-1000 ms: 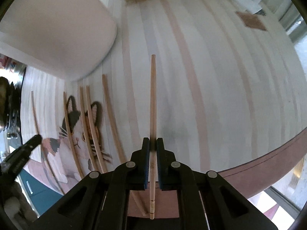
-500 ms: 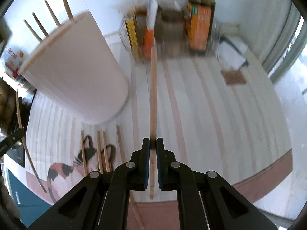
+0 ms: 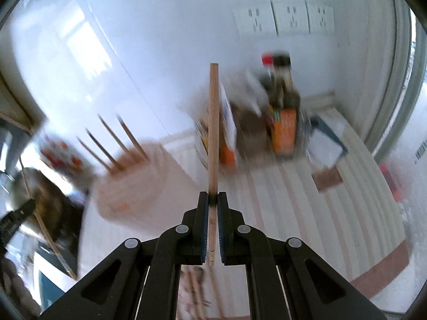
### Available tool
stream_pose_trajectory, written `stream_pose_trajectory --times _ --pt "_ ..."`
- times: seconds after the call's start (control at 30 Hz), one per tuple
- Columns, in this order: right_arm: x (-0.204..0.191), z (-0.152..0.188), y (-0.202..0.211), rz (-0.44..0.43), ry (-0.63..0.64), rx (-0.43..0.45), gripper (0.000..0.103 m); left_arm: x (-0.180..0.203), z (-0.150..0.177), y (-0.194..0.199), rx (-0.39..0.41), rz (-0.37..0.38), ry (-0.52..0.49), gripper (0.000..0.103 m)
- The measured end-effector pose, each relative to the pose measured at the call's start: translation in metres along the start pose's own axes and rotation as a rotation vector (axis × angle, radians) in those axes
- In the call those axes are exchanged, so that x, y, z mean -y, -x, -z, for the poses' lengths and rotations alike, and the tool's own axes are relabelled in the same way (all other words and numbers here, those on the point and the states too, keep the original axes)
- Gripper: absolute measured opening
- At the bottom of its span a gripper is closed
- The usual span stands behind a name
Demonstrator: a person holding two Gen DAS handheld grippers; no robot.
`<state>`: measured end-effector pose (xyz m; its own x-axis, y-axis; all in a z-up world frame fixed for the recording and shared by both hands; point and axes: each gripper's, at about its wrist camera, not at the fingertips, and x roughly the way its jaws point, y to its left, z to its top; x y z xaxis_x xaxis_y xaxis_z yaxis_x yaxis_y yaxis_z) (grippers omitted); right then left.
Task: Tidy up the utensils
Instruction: 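Lift the left tool's chopstick toward the holder while the right tool carries its chopstick, then lower both held chopsticks into the cream holder and open both tools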
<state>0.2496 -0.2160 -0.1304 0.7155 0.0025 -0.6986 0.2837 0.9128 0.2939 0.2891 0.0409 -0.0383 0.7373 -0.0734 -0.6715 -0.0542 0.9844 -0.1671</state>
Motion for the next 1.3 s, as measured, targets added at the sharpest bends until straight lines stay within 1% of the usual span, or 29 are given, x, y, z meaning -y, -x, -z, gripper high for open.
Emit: stream_pose_trajectory --times 0.07,0.1,0.2,0.27,0.4,0.53,0.73,0.83,1.03,1.13,1.3 --pt "-0.005 -0.019 0.016 -0.038 -0.012 0.034 0.007 0.007 -0.019 0.013 0.038 0.039 0.010 0.004" --pt "-0.008 -0.034 0.024 -0.072 -0.022 0.051 0.007 0.013 -0.028 0.019 0.051 0.059 0.014 0.004" --pt "-0.016 -0.062 0.037 -0.130 -0.042 0.087 0.007 0.024 -0.049 0.022 0.083 0.103 0.033 0.004" --pt "-0.023 -0.080 0.040 -0.142 -0.044 0.124 0.007 0.033 -0.061 0.018 0.102 0.134 0.060 0.004" --pt "-0.035 -0.108 0.028 -0.162 -0.062 0.141 0.007 0.047 -0.076 -0.007 0.102 0.196 0.106 0.004" --pt "-0.046 -0.124 0.008 -0.158 -0.060 0.129 0.007 0.057 -0.079 -0.041 0.096 0.213 0.125 0.004" --pt "-0.060 -0.129 -0.029 -0.139 -0.047 0.082 0.007 0.067 -0.072 -0.097 0.075 0.227 0.120 0.004" --pt "-0.066 -0.127 -0.047 -0.126 -0.033 0.053 0.007 0.070 -0.064 -0.115 0.064 0.205 0.105 0.004" --pt "-0.072 -0.122 -0.073 -0.113 -0.005 0.016 0.007 0.080 -0.054 -0.129 0.094 0.180 0.043 0.004" --pt "-0.073 -0.118 -0.084 -0.112 0.004 -0.001 0.007 0.079 -0.049 -0.139 0.074 0.173 0.026 0.004" --pt "-0.076 -0.114 -0.090 -0.116 0.021 -0.023 0.007 0.078 -0.042 -0.143 0.038 0.159 0.003 0.004"
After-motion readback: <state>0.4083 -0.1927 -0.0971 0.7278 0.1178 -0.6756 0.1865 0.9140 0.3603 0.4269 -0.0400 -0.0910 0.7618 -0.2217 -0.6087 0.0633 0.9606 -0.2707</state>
